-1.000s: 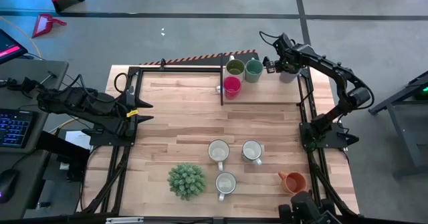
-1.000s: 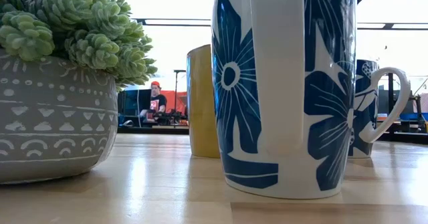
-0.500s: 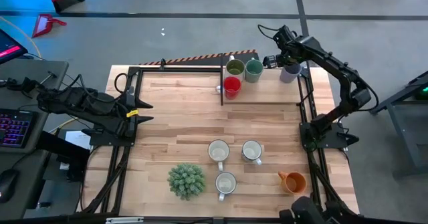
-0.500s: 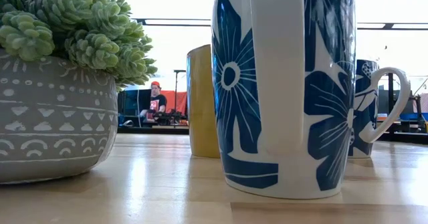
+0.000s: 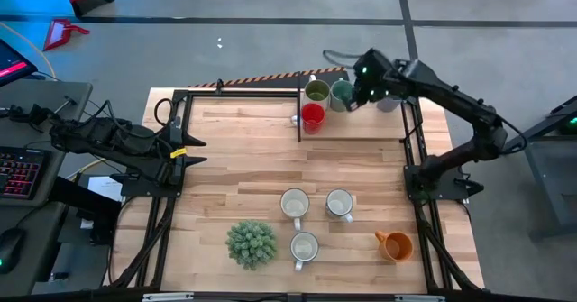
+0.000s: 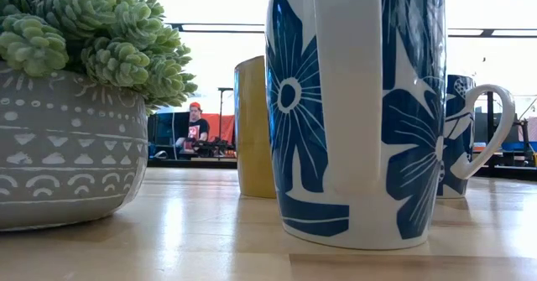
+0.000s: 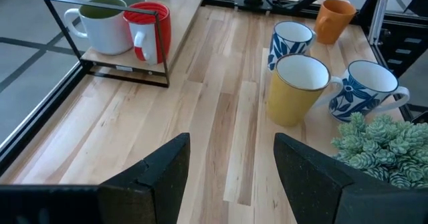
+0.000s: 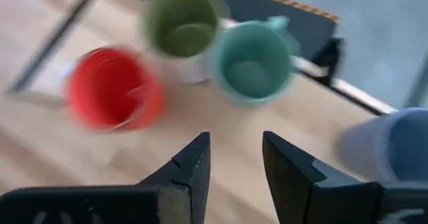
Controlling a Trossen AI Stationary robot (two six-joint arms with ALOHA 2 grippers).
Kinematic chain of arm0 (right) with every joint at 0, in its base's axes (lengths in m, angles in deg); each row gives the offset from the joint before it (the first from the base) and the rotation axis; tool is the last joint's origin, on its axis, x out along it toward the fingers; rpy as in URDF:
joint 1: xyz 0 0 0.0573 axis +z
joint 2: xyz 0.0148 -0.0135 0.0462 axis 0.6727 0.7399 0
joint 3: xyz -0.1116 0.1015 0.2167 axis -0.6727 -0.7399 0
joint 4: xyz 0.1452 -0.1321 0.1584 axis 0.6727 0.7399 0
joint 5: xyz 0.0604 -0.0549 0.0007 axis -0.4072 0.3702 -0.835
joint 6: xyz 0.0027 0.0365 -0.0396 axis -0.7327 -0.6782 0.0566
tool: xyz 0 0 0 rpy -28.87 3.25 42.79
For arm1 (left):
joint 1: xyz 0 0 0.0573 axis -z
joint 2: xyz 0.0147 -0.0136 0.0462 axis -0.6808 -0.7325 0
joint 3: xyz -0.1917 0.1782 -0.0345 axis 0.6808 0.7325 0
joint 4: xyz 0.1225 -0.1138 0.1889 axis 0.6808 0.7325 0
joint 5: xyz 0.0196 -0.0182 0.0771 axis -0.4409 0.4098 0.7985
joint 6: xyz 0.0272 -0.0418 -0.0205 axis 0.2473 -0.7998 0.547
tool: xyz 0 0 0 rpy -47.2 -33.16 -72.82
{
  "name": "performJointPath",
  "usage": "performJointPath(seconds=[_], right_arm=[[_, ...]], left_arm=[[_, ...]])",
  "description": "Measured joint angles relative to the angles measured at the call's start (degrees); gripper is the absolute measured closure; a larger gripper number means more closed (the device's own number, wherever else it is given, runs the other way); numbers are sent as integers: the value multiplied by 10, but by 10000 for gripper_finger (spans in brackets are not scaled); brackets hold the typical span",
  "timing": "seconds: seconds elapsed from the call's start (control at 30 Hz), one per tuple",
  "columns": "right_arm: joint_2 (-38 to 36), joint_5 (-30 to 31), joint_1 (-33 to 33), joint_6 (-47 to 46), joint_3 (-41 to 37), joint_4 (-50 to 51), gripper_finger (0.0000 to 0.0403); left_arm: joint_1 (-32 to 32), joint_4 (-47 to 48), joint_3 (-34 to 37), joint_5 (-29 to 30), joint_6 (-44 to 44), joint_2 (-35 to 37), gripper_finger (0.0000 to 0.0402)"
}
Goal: Place coffee mugs
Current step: Put the orange mug on the shelf
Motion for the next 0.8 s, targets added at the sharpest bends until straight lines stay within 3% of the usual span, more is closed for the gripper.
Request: performJointPath(seconds=[0.2, 0.33, 0.8], right_arm=[[4, 22, 142, -44, 0, -36, 288], [20, 60, 220, -49, 0, -96, 288], [151, 63, 382, -15, 0, -151, 288]], left_arm=[[0, 0, 0, 0, -1, 0, 197], [0, 0, 0, 35, -19, 0, 197], [0, 0, 0, 49, -61, 0, 197]])
